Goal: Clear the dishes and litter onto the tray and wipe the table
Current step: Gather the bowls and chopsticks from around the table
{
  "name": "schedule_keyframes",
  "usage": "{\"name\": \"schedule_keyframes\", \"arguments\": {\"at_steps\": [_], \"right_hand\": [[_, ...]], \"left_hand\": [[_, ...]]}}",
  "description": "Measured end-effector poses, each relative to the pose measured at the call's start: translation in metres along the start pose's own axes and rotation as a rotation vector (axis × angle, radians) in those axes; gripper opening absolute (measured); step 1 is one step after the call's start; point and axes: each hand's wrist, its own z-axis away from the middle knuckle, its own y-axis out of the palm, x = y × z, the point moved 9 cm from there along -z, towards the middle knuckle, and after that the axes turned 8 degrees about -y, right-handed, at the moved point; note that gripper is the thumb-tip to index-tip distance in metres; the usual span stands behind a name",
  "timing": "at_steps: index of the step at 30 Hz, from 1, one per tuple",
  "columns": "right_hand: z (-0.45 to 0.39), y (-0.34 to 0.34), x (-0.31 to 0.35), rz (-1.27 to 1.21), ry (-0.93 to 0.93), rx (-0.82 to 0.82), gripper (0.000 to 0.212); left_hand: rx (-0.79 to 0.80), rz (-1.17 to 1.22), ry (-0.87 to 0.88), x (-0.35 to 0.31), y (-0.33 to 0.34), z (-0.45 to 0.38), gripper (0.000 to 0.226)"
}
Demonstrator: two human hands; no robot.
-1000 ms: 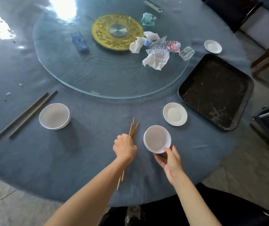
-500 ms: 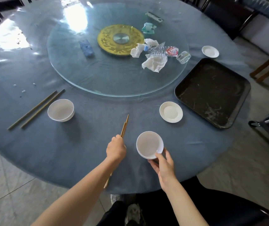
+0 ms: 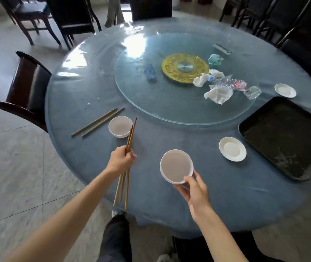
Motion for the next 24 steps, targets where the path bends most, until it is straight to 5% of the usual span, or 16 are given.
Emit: {"name": "schedule_keyframes", "arguments": {"at_steps": [10,18,24], "right_hand": [[-0.057,0.178,-0.01,0.119,-0.016,0.023,0.039],[-0.098,0.282,-0.022,0.133,0.01,-0.056,0.043],[-0.112,0.298,-0.038,0.199,0.067,-0.147,0.041]], "left_hand": [[-0.155,-0.199,0.107,-0.006,-0.158,-0.159,0.008],[-0.009,-0.459,0.097,0.002,-0.164,-0.246,0.027],[0.057,-0.532,0.103,0.013,-0.147,-0.277,0.017]]}}
